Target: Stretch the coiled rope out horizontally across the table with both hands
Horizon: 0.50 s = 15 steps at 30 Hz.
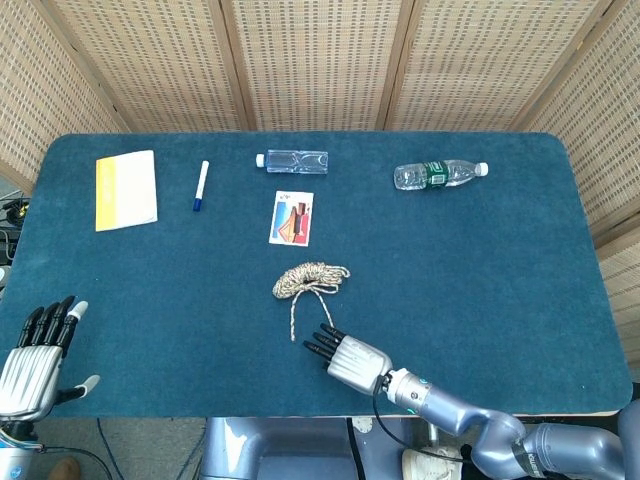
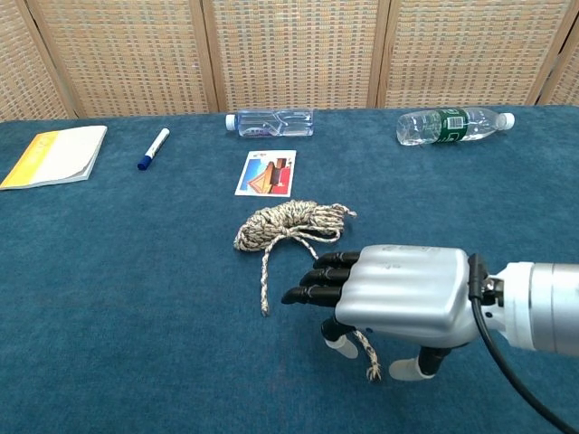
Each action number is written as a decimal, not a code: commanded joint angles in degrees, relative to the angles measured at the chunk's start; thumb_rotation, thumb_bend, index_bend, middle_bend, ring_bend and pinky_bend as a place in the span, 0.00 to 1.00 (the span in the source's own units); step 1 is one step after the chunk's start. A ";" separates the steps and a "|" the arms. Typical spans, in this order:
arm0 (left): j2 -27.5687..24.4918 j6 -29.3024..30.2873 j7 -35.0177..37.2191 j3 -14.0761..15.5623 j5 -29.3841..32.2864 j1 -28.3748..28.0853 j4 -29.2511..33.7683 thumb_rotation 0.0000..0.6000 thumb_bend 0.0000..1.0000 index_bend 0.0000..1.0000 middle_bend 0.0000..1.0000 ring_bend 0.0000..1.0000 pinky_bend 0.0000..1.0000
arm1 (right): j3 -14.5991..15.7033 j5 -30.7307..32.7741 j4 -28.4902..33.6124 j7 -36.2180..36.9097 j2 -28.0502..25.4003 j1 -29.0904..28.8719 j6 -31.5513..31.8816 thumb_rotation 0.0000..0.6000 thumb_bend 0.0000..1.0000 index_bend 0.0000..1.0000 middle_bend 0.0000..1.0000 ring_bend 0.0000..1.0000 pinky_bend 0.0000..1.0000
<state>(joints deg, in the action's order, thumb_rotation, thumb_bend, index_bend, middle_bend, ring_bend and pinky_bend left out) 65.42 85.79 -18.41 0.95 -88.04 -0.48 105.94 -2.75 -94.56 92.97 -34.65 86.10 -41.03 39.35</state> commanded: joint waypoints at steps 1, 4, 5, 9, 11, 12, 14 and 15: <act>0.09 -0.05 -0.17 0.06 0.01 -0.05 0.05 1.00 0.05 0.00 0.00 0.00 0.00 | 0.49 0.57 -0.75 -0.05 1.03 -0.25 0.44 1.00 0.27 0.45 0.00 0.00 0.00; 0.14 -0.08 -0.16 0.09 0.14 -0.07 0.04 1.00 0.05 0.00 0.00 0.00 0.00 | 0.75 1.27 -1.62 -0.25 1.87 -0.59 0.58 1.00 0.27 0.45 0.00 0.00 0.00; 0.11 -0.07 -0.11 0.11 0.15 -0.07 0.07 1.00 0.05 0.00 0.00 0.00 0.00 | 0.86 1.39 -1.81 -0.33 2.01 -0.68 0.68 1.00 0.27 0.45 0.00 0.00 0.00; 0.05 -0.13 -0.02 0.13 0.17 -0.16 0.08 1.00 0.05 0.00 0.00 0.00 0.00 | 1.38 1.74 -2.17 -0.26 2.21 -0.92 1.20 1.00 0.28 0.46 0.00 0.00 0.00; 0.05 -0.17 -0.02 0.18 0.20 -0.18 0.03 1.00 0.05 0.00 0.00 0.00 0.00 | 1.67 1.69 -2.42 -0.01 2.41 -0.99 1.66 1.00 0.29 0.47 0.00 0.00 0.00; 0.07 -0.17 -0.01 0.18 0.21 -0.19 0.00 1.00 0.05 0.00 0.00 0.00 0.00 | 1.79 1.63 -2.63 0.15 2.58 -1.05 1.90 1.00 0.30 0.47 0.00 0.00 0.00; 0.06 -0.17 0.04 0.21 0.20 -0.22 0.01 1.00 0.05 0.00 0.00 0.00 0.00 | 1.97 1.66 -3.11 0.56 3.06 -1.23 2.29 1.00 0.31 0.47 0.00 0.00 0.00; 0.05 -0.13 0.06 0.23 0.17 -0.21 0.03 1.00 0.05 0.00 0.00 0.00 0.00 | 2.04 1.63 -3.32 0.67 3.28 -1.31 2.49 1.00 0.31 0.47 0.00 0.00 0.00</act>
<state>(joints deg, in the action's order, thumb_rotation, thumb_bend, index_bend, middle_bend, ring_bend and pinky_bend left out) 65.48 85.66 -18.34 1.18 -87.88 -0.69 105.97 -0.81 -92.91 89.77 -34.11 89.22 -42.25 41.68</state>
